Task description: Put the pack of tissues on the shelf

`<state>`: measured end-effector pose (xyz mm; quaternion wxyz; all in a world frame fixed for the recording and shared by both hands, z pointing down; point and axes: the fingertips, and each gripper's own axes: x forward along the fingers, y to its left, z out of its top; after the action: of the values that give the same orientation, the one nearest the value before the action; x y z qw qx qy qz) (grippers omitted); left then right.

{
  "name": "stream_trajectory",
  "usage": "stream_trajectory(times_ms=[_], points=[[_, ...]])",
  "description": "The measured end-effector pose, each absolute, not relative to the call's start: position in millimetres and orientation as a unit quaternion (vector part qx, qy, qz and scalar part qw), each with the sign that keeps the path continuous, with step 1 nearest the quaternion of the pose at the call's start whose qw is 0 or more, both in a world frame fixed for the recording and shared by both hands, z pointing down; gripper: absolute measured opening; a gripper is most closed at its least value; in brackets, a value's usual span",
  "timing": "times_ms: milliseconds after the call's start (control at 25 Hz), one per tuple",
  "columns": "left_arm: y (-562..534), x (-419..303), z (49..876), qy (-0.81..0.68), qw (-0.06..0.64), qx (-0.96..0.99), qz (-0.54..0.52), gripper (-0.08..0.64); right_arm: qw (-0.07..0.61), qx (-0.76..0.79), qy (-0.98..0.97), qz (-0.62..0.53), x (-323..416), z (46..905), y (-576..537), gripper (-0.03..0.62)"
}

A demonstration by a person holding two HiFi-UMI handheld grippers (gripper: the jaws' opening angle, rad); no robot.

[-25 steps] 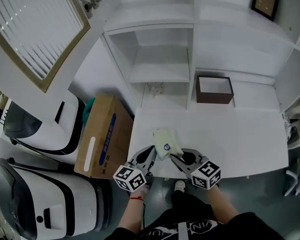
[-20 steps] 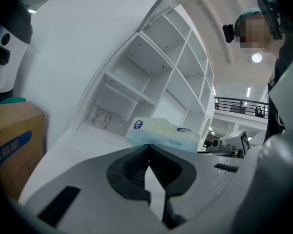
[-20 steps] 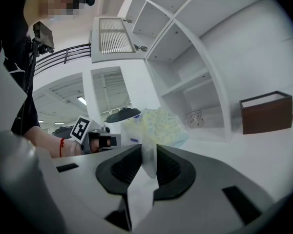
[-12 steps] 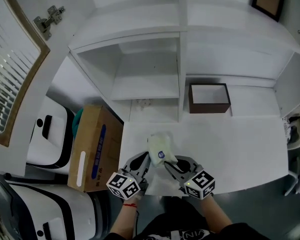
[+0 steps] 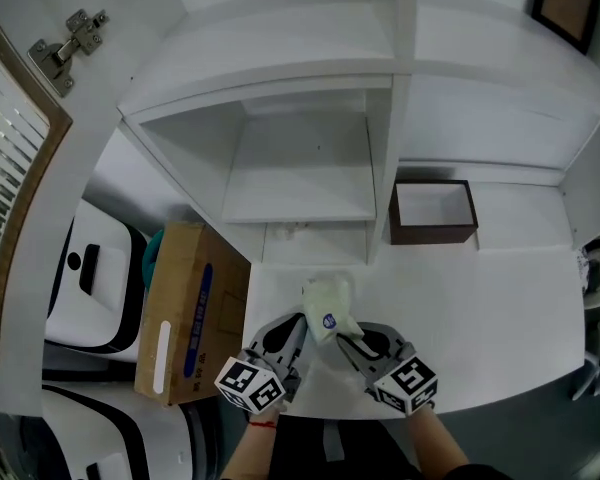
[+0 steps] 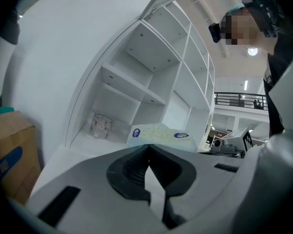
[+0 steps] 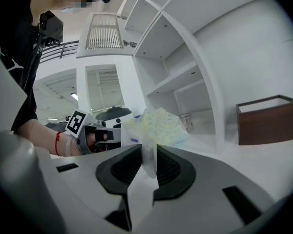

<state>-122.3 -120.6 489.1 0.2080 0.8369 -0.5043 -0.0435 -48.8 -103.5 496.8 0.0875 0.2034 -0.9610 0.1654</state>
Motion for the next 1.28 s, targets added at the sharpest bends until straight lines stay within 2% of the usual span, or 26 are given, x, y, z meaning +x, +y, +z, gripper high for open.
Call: stream_trajectory(times_ms=[600, 1280], points=[[-182.1, -134.0, 511.0, -0.462, 0.191, 0.865, -0.037, 0.005, 0.15, 0.301, -0.938, 0.088, -65.0, 516.0, -159.9, 0.071], [-206.8, -144.1, 527.1, -0.423, 0.208, 0.881, -0.036, 0.005, 0.213, 0.357, -0.907, 0.069, -77.1, 543.0, -211.7, 0.071]])
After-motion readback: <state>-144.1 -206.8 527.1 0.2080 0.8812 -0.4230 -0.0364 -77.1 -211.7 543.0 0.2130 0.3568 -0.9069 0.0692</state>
